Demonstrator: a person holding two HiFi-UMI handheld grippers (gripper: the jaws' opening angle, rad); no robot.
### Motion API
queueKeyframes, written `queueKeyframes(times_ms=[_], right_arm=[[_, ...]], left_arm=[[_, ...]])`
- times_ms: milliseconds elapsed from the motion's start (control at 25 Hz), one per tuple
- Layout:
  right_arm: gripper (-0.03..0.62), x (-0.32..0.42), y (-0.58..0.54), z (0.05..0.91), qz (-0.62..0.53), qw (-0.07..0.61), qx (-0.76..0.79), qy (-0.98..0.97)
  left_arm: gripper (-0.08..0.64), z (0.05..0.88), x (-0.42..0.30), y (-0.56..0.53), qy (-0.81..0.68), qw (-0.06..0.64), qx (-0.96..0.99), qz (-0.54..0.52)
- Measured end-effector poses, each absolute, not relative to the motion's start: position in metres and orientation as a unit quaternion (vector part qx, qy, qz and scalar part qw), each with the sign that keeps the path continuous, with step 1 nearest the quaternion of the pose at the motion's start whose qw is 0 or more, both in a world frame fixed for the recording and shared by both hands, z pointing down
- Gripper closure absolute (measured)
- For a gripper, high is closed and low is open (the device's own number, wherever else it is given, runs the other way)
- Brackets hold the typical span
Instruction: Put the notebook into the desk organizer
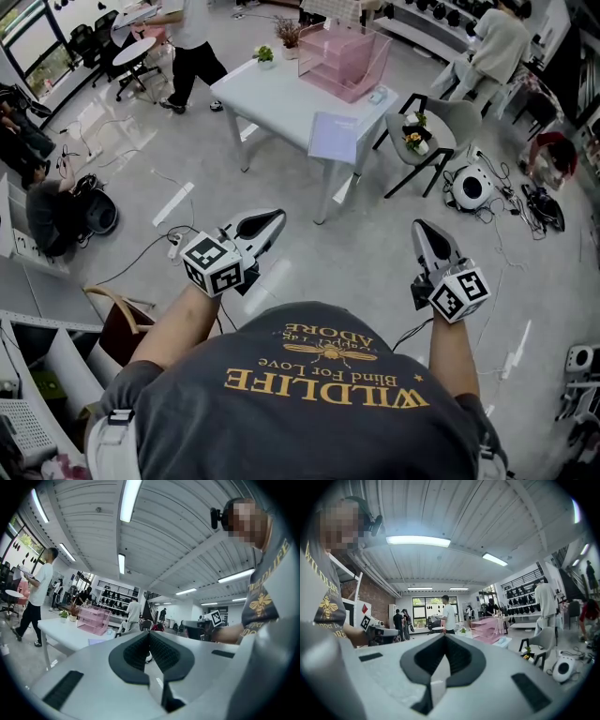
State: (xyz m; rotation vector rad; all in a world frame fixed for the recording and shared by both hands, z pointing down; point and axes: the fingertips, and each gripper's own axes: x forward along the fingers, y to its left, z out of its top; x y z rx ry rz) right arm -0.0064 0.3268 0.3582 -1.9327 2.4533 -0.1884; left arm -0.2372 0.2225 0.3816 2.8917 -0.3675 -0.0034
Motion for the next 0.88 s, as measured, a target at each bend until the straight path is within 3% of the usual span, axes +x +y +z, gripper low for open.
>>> queueKeyframes(times_ms=[80, 160, 240, 280, 880], right_arm=[[0.592, -0.001, 0.330, 0.358, -0.060, 0.009, -0.619, 0.783], [0.592, 0.004, 0.336, 0.357, -0.059, 0.010, -0.619, 0.783], [0.592, 0.010, 0.342, 0.355, -0.055, 0.011, -0.616, 0.785], [0.592, 0.013, 0.346, 0.353, -0.054, 0.011, -0.615, 0.787], [0.592, 0.100, 0.386, 0.362, -0.046, 0.024, -0.595, 0.802]], left_arm=[[0.532, 0.382, -0.231, 0.228, -0.116, 0.116, 0.986, 0.004], [0.320, 0.381, -0.224, 0.236, -0.105, 0.117, 0.988, 0.010], [0.209, 0.377, -0.217, 0.242, -0.103, 0.119, 0.988, 0.007], [0.187, 0.374, -0.213, 0.244, -0.105, 0.120, 0.987, 0.004], [0.164, 0.373, -0.115, 0.297, -0.115, 0.119, 0.986, 0.036]])
